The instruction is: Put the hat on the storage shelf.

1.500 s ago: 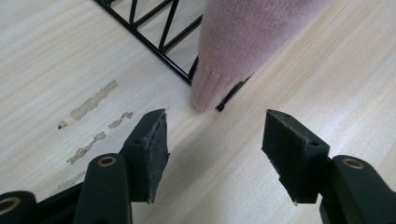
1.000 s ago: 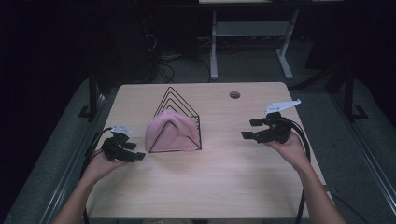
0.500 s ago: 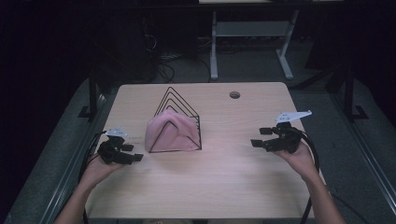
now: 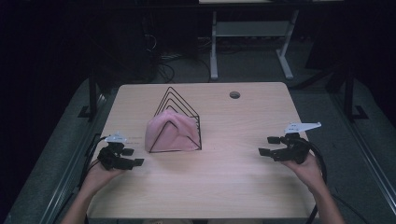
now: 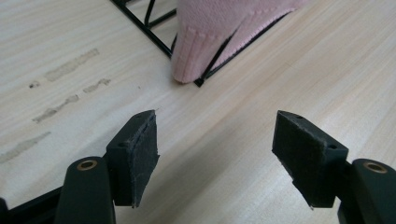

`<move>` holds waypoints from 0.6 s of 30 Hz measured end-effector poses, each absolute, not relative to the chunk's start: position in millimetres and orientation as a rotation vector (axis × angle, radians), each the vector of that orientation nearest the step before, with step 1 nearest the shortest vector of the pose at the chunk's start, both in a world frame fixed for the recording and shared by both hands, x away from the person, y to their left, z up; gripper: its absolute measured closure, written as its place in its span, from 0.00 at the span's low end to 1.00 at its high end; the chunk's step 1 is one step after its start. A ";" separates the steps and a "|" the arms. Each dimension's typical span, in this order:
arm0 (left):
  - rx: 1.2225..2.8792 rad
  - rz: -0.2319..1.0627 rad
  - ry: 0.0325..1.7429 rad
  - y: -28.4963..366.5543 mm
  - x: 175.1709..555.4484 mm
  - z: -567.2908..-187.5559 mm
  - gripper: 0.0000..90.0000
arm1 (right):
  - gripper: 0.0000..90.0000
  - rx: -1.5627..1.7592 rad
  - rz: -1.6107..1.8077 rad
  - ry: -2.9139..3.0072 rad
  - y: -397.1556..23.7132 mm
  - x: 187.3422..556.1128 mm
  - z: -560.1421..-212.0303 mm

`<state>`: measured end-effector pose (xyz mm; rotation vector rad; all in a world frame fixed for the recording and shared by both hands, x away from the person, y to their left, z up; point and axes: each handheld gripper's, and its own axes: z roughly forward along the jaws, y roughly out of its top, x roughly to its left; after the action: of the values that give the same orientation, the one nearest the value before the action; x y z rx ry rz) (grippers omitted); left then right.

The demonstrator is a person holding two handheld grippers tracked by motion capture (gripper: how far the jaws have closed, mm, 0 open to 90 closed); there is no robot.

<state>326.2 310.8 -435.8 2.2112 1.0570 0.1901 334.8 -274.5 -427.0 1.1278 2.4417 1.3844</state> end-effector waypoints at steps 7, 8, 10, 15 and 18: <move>2.196 0.199 1.052 309.0 317.8 -438.5 0.31 | 0.28 1.168 1.366 2.443 -283.3 323.2 -435.0; 2.202 0.201 1.047 308.6 316.9 -439.0 0.31 | 0.28 1.167 1.364 2.445 -284.3 321.4 -436.0; 2.203 0.207 1.049 308.2 314.1 -440.1 0.31 | 0.28 1.164 1.354 2.444 -286.0 317.8 -437.9; 2.192 0.236 1.057 308.5 306.2 -439.6 0.31 | 0.28 1.172 1.363 2.432 -290.6 305.8 -440.8; 2.176 0.245 1.063 308.3 299.3 -440.3 0.31 | 0.28 1.167 1.358 2.433 -291.7 297.2 -443.4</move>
<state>299.3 308.3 -440.3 2.1762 1.0626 0.2445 297.2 -291.7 -443.4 1.1673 2.4326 1.3582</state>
